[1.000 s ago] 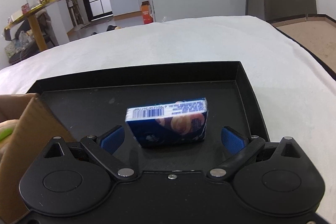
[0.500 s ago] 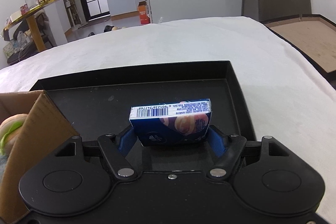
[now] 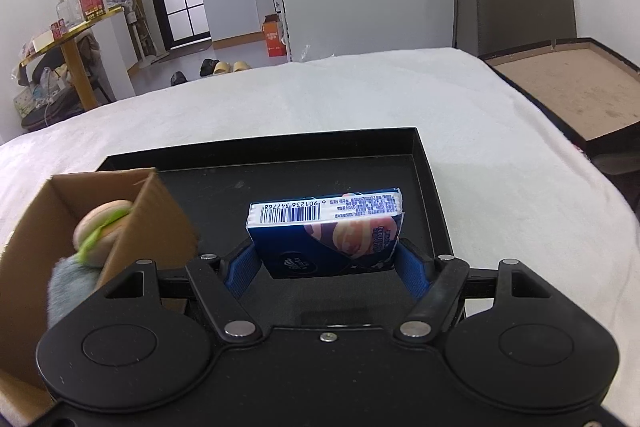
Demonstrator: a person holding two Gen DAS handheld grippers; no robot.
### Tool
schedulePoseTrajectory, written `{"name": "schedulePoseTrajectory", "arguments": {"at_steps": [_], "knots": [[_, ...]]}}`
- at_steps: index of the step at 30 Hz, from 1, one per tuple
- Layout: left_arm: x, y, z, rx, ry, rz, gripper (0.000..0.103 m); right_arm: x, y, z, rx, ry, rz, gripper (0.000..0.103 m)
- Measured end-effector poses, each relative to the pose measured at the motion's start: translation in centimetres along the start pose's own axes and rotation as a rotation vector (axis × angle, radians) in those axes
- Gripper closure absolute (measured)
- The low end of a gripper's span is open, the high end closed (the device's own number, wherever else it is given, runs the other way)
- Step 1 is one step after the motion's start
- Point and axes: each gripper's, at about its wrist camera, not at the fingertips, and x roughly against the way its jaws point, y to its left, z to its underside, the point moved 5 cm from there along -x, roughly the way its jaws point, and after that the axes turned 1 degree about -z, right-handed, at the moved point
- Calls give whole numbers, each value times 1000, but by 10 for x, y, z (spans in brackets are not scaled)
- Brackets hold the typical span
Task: Organize soft objects
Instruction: 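Lift the card box into the cardboard box with the right tool and release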
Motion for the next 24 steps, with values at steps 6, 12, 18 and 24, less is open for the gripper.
{"name": "schedulePoseTrajectory", "arguments": {"at_steps": [6,12,18,24], "knots": [[5,3,4,0,-7,31,48,24,8,-3,9,-27,0,32],[11,6,8,6,-17,63,48,46,19,-8,40,-41,-8,32],[15,9,12,16,-16,95,48,63,33,-12,75,-57,-21,32],[19,15,15,40,-25,124,48,76,52,-16,120,-66,-39,32]]}}
